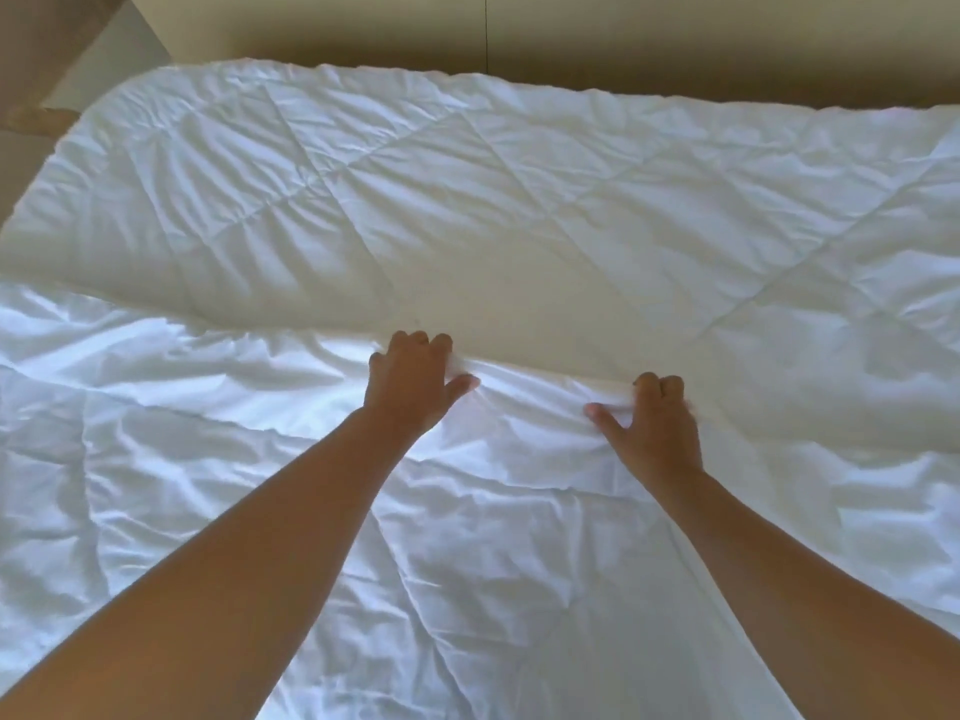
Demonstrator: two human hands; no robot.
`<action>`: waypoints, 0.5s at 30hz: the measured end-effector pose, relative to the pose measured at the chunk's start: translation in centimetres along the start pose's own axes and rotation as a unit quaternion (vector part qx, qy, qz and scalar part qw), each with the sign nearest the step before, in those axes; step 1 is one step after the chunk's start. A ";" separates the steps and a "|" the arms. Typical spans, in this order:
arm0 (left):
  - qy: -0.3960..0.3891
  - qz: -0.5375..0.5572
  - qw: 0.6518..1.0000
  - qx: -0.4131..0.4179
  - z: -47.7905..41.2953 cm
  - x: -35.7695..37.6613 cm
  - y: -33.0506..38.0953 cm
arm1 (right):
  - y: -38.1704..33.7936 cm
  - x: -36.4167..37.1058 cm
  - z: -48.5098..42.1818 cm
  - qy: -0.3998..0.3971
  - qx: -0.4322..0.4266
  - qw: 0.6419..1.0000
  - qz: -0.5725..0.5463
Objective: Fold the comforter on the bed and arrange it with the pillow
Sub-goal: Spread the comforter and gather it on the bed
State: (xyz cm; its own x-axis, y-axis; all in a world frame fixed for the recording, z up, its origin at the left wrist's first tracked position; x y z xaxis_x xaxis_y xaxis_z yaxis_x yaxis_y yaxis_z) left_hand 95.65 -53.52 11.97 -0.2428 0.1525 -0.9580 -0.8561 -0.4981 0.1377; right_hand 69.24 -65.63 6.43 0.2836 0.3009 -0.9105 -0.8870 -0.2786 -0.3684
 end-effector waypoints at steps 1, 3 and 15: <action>-0.024 -0.007 0.999 -0.021 -0.9 1.4 0.3 | 0.4 1.2 -0.6 -0.022 0.008 1.000 0.012; -0.069 -0.001 0.996 -0.050 -1.8 5.6 0.2 | 1.1 4.3 -1.0 -0.058 0.020 0.997 0.037; 0.069 -0.010 0.997 -0.040 -3.6 17.4 -1.3 | 3.1 11.8 -1.3 0.137 -0.019 0.989 0.054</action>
State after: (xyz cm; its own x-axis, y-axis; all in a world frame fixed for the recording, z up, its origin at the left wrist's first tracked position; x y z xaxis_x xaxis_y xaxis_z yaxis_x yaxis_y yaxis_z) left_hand 94.17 -53.27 -5.81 -0.1563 0.0477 -0.9866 -0.8199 -0.5632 0.1027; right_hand 70.34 -64.17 -5.74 0.2799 0.0113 -0.9600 -0.9050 -0.3306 -0.2677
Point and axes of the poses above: each hand's wrist, its own z-axis away from the middle knuckle, its own x-axis out of the palm, y = z × x, the point moved 6 cm from there along -z, towards the middle knuckle
